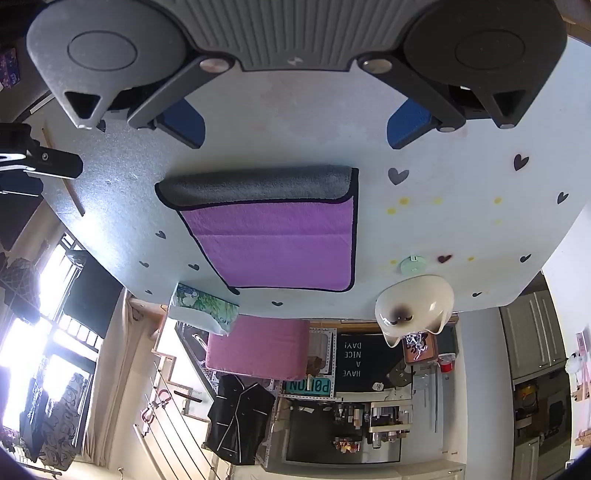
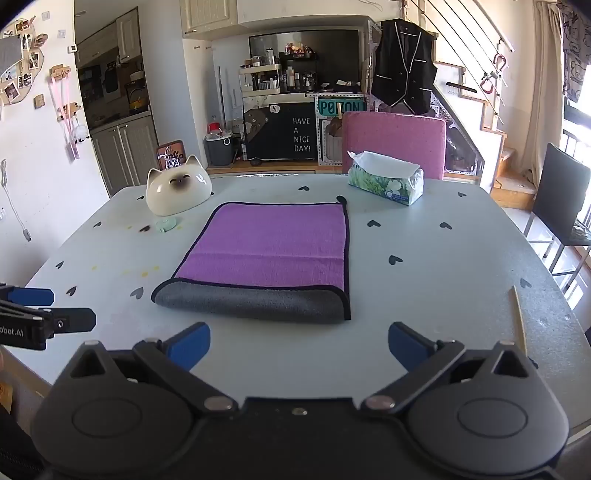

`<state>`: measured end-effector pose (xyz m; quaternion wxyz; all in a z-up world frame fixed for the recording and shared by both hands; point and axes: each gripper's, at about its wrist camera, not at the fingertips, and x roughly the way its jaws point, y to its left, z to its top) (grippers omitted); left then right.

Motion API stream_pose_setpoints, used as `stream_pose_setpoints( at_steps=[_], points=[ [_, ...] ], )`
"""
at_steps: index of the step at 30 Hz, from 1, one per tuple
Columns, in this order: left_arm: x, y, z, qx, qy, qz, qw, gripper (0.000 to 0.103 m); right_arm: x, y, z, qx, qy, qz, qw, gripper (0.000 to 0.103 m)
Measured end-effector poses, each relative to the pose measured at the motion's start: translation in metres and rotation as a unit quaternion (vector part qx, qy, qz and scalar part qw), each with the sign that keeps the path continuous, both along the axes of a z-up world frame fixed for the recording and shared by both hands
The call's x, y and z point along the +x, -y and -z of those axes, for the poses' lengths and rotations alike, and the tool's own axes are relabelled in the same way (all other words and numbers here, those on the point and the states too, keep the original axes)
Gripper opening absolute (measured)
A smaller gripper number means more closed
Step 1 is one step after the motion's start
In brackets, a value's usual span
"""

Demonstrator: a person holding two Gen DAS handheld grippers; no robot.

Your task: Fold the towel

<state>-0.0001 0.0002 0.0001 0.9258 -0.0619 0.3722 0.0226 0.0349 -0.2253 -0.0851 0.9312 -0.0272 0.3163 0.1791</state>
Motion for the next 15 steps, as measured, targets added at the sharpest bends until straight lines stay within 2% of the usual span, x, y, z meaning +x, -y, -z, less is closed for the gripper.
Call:
stream_pose_setpoints(
  at_steps=[15],
  points=[
    [-0.0005, -0.0017, -0.0033, 0.002, 0.002, 0.0, 1.0, 0.103, -0.0006, 0.0007, 0.0, 0.002, 0.0, 0.0, 1.0, 0.103]
  ],
)
